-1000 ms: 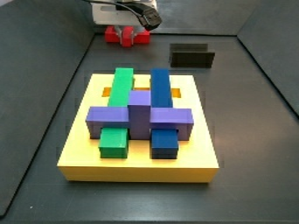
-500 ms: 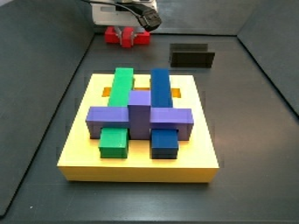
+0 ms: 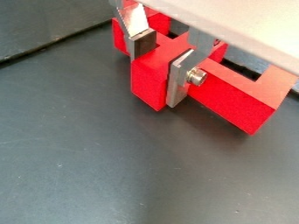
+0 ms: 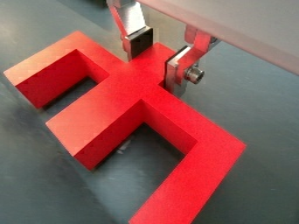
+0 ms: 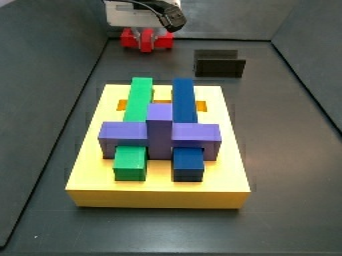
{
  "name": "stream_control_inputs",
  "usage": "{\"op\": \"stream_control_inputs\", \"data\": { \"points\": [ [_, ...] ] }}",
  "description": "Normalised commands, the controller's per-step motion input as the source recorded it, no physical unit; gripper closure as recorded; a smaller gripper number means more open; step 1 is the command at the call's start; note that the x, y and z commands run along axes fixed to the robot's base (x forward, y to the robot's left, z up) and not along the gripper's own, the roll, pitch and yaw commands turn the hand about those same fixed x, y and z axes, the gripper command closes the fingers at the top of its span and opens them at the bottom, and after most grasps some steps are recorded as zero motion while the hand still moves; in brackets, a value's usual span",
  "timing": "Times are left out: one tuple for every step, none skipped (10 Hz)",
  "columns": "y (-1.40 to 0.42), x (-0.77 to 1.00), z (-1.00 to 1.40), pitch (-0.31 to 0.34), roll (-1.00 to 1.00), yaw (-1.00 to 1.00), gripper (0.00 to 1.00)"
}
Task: Pick up the red object. Move up. Place the red object on the fixture. Regrasp the red object. Move to above the board. Insert the red object.
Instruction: Move up, then place the red object on the fixture.
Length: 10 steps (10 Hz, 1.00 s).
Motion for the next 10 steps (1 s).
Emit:
{"op": "stream_control_inputs", "data": {
  "points": [
    [0.00, 0.00, 0.83, 0.000, 0.00, 0.00, 1.00],
    [0.06, 0.01, 0.81, 0.011, 0.01, 0.04, 1.00],
    [0.04, -0.02, 0.67, 0.044, 0.01, 0.03, 1.00],
    [0.02, 0.02, 0.26, 0.035, 0.05, 0.01, 1.00],
    [0.00, 0.03, 0.00, 0.000, 0.00, 0.00, 1.00],
    [0.00, 0.19, -0.02, 0.000, -0.03, -0.09, 1.00],
    [0.00, 0.39, 0.00, 0.000, -0.18, -0.17, 1.00],
    [0.00, 0.67, 0.29, -0.043, -0.65, -0.37, 1.00],
    [0.00, 0.89, 0.48, 0.006, -0.79, -0.27, 1.00],
    [0.00, 0.92, 0.51, 0.000, -0.82, -0.23, 1.00]
  ]
}}
